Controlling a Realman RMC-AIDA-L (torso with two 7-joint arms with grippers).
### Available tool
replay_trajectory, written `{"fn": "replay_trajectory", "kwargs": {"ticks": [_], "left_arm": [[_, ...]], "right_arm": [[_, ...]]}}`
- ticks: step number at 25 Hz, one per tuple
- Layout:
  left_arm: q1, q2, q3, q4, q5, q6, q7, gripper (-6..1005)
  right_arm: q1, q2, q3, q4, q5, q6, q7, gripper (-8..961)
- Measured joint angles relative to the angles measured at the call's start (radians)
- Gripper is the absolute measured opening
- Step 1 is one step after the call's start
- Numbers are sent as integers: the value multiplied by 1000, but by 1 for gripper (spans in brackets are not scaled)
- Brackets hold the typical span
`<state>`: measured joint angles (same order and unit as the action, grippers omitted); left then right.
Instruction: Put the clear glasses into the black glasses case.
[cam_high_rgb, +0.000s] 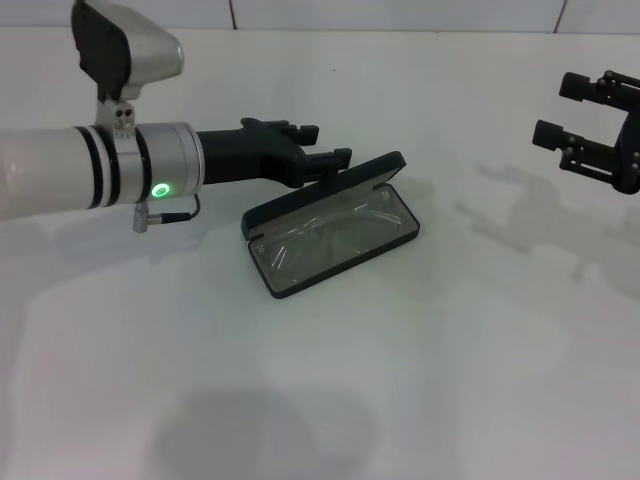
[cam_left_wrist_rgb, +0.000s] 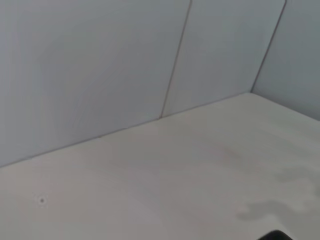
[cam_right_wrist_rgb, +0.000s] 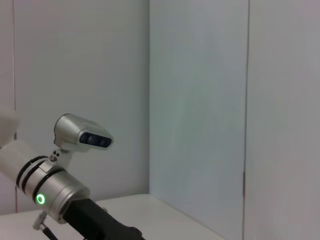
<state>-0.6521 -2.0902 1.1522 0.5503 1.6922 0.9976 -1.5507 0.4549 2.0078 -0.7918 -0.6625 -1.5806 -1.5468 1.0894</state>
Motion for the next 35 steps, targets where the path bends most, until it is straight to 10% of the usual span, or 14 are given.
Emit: {"fn": "replay_trajectory", "kwargs": {"ticks": [21, 35], "left_arm": [[94, -8, 102, -7, -75, 40, 108, 627], [268, 40, 46, 33, -322, 652, 468, 639]], "right_arm": [[20, 5, -53, 3, 2, 36, -23, 639], [115, -25, -196, -2, -59, -97, 31, 643]]}}
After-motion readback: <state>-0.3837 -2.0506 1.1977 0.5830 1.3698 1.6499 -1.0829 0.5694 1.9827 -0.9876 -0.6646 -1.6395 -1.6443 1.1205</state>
